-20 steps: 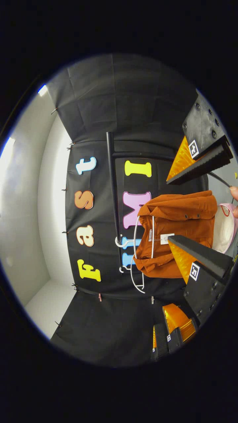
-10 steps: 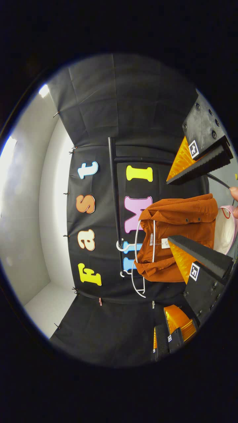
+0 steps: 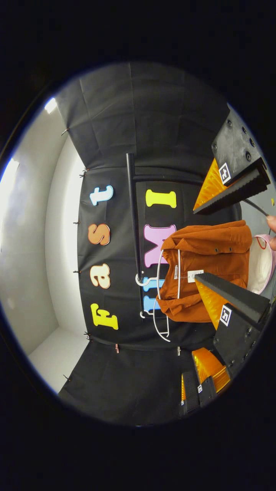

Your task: Grasp the clothes on the hanger with both hands and then place them into the laundry hamper below.

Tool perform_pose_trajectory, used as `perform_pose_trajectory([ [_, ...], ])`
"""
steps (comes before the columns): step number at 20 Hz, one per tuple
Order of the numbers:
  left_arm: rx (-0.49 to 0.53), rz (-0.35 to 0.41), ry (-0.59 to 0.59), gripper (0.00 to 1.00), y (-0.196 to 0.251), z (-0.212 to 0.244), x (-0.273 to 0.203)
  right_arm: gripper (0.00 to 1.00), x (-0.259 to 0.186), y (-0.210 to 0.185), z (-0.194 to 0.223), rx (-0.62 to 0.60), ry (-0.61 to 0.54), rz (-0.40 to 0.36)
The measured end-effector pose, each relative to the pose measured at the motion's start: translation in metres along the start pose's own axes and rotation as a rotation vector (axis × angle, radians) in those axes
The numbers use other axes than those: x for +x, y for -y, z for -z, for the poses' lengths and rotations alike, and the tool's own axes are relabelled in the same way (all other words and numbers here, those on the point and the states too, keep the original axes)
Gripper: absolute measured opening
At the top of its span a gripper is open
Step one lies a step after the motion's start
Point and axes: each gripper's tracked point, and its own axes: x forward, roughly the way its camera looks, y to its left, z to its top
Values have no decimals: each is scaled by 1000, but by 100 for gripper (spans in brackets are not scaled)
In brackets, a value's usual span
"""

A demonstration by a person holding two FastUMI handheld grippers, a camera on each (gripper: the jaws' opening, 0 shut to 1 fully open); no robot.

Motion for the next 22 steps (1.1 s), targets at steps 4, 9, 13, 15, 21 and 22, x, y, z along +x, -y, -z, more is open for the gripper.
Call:
perform_pose_trajectory([
  [4,4,56,16,94,-1,5,29,98,24,-8,6,3,13,-2],
  [9,0,10,23,95,-11,19,101,98,85,-8,29,59,14,-24],
  [13,20,-90,33,96,-27,35,173,98,154,-1,54,63,10,-53],
  [15,39,-122,27,96,-30,49,206,97,187,-2,71,79,-9,-79],
  [21,51,-188,0,96,-38,75,277,98,264,4,104,90,-21,-95],
  [22,53,-205,-4,96,-42,78,286,98,275,6,108,93,-23,-92],
])
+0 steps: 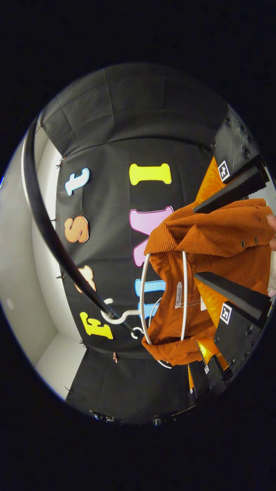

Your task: Grasp the clothes on the hanger with both hands and then place them into the laundry hamper below.

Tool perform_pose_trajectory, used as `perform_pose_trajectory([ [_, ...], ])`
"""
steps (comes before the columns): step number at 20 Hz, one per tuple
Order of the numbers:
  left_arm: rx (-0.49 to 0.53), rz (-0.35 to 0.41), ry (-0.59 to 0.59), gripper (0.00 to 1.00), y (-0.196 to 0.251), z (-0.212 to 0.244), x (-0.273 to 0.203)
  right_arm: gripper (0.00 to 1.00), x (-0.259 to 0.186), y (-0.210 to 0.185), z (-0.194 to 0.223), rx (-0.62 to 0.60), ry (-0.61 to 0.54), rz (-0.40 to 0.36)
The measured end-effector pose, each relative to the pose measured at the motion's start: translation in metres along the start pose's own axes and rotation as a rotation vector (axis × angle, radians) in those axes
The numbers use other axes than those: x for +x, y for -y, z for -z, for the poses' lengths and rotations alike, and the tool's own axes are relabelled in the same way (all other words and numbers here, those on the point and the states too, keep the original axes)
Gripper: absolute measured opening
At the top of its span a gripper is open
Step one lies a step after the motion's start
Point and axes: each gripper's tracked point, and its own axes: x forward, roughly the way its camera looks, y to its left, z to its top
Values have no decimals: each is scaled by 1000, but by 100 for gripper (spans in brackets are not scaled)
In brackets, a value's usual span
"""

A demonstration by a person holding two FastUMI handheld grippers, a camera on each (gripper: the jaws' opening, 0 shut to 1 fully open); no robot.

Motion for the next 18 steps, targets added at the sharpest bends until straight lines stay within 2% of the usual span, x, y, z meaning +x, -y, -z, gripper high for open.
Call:
perform_pose_trajectory([
  [3,-14,-37,-25,96,-4,10,24,100,26,6,10,39,-14,8],
  [5,-40,-28,-31,95,-3,12,36,98,40,5,14,57,-16,-1],
  [6,-53,-18,-37,82,-3,14,40,95,45,0,18,67,-25,-23],
  [7,-63,-5,-49,69,-1,17,44,84,51,-7,24,79,-35,-55],
  [8,-70,11,-61,55,0,20,49,65,53,-13,26,92,-48,-85],
  [9,-74,16,-67,42,-1,20,53,65,57,-13,31,116,-59,-107],
  [10,-75,16,-71,29,-4,21,51,35,59,-17,35,151,-85,-134],
  [11,-79,18,-76,16,-4,22,51,21,59,-21,44,194,-133,-148],
  [12,-82,27,-72,8,-2,21,53,7,59,-28,51,239,-188,-180],
  [13,-83,32,-67,7,-1,19,53,8,62,-30,56,264,-208,-185],
  [14,-86,36,-74,6,-2,21,53,5,65,-34,56,300,-229,-207],
  [16,-94,61,-92,6,-1,20,51,4,58,-34,50,331,-259,-236],
  [18,-95,88,-122,5,-1,18,49,4,53,-40,52,364,-345,-281],
])
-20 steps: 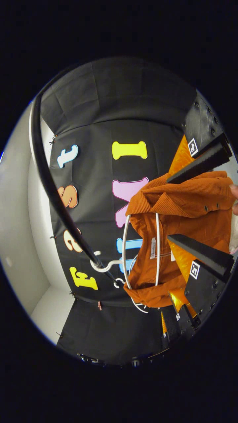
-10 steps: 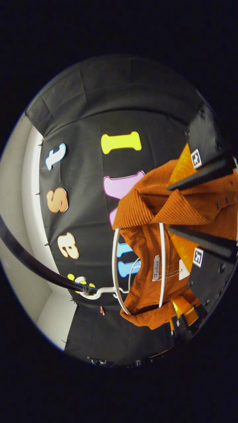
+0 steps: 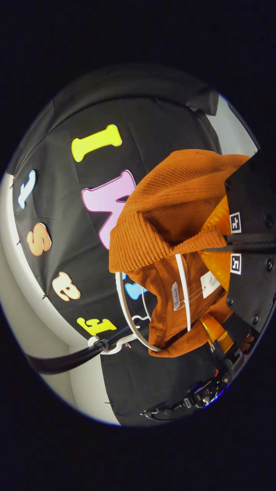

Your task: Grasp the clothes on the hanger with both hands and then place them into the laundry hamper below.

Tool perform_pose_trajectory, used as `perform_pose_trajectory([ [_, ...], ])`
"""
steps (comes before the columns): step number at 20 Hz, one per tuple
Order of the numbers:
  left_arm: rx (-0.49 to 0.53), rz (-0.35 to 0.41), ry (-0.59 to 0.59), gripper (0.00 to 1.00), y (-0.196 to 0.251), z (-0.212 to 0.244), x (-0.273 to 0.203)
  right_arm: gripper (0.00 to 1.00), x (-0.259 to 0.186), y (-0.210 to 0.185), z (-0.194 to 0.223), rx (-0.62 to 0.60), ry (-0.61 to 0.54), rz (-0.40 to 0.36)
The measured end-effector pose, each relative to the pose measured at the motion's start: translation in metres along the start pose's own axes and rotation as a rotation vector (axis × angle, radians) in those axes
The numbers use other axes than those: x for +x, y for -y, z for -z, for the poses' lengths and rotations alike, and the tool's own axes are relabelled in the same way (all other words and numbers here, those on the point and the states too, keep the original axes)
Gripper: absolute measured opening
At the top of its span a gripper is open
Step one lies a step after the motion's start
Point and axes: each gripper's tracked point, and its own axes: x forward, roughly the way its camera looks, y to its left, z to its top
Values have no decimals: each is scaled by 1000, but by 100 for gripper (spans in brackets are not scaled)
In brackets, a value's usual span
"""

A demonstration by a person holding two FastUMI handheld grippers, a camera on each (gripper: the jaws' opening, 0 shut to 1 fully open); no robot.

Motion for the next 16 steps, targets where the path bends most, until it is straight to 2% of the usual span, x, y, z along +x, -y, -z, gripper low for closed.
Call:
perform_pose_trajectory([
  [2,-13,27,-63,5,-1,3,-6,4,-1,2,6,21,-121,-8],
  [3,-25,47,-95,5,0,2,-10,4,-4,5,10,18,-177,11],
  [5,-39,80,-134,5,-1,-6,-19,5,-12,16,-3,-18,-211,47],
  [7,-28,80,-145,5,-10,-17,-25,4,-21,33,-33,-77,-164,113],
  [9,-29,49,-125,5,-29,-31,-31,4,-31,42,-64,-93,-89,164],
  [13,-31,6,-63,5,-55,-64,-32,4,-46,75,-130,-97,144,292],
  [14,-29,1,-56,5,-59,-68,-33,8,-49,85,-145,-89,206,324],
  [16,-20,-4,-40,5,-65,-76,-33,4,-50,110,-158,-106,257,392],
])
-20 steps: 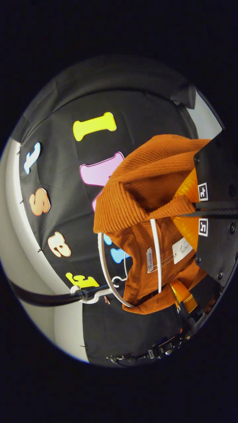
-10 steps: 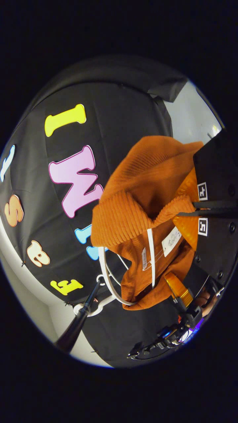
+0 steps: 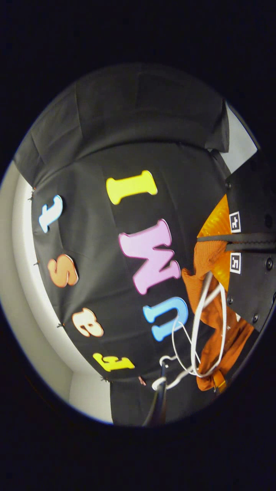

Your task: Grasp the clothes on the hanger with both hands and then place them into the laundry hamper below.

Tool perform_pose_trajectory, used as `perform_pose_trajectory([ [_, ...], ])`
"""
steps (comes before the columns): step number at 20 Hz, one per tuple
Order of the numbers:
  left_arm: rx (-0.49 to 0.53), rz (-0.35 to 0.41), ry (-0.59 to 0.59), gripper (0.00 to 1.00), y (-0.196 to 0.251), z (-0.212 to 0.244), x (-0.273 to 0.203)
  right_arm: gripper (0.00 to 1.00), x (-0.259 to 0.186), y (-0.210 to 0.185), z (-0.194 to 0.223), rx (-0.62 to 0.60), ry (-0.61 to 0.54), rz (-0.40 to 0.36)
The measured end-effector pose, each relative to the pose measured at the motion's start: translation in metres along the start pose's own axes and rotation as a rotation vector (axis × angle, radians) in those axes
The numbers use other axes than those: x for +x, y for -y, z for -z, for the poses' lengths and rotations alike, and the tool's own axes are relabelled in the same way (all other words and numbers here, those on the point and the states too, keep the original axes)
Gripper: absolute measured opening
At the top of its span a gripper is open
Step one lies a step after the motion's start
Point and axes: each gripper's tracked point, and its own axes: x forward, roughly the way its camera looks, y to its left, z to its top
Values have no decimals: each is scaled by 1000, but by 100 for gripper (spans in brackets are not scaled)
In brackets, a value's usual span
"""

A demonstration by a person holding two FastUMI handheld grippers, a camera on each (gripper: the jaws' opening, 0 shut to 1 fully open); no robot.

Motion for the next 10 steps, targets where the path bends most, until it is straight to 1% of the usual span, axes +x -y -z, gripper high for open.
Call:
perform_pose_trajectory([
  [3,8,-2,8,5,-8,-8,4,5,17,14,33,9,-54,27],
  [5,8,-16,7,5,-19,-7,5,4,18,15,64,33,-96,15],
  [8,3,-60,-4,5,-41,5,3,4,0,-10,103,121,-133,-67],
  [10,13,-86,-29,5,-54,21,3,4,-13,-25,126,136,-164,-112],
])
